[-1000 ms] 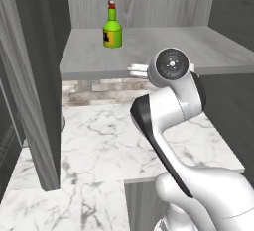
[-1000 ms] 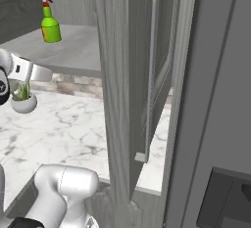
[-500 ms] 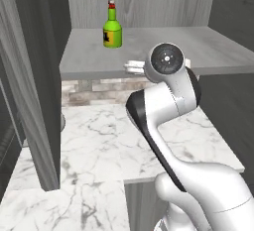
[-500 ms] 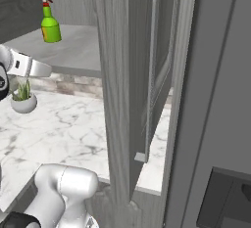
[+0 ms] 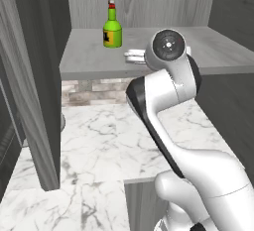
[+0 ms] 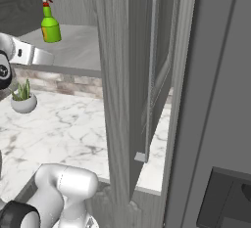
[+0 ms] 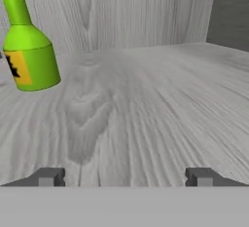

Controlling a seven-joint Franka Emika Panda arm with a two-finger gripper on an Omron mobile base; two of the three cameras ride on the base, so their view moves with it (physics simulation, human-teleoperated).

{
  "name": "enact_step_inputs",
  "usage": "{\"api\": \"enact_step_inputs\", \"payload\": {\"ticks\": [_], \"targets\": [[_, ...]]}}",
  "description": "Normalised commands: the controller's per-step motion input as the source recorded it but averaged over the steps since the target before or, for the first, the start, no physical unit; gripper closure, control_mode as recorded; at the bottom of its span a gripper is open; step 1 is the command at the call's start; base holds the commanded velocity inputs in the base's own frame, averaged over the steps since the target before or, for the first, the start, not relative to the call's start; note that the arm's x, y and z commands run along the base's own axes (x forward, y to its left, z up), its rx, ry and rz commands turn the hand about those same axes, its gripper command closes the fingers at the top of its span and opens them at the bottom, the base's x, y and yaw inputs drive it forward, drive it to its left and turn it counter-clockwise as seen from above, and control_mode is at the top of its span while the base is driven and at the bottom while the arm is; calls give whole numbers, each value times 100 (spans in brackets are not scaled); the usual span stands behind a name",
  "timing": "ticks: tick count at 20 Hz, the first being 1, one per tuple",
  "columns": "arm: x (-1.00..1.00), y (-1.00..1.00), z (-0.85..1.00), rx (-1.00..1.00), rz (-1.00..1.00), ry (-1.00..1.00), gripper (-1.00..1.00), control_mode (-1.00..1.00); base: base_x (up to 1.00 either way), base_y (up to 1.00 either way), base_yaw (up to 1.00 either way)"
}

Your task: Move the cutting board and knife to the sink. Then move spray from the cabinet to the counter.

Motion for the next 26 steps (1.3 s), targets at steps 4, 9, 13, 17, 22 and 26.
{"api": "enact_step_inputs", "payload": {"ticks": [4,9,13,17,22,26], "targets": [[24,16,56,0,0,0,-100,-100,0,0,0],[18,21,24,0,0,-3,-100,-100,0,0,0],[36,48,2,-2,0,1,-100,-100,0,0,0],[44,38,11,-1,0,3,-100,-100,0,0,0],[55,3,26,0,1,10,-100,-100,0,0,0],[16,-4,0,0,0,3,-100,-100,0,0,0]]}}
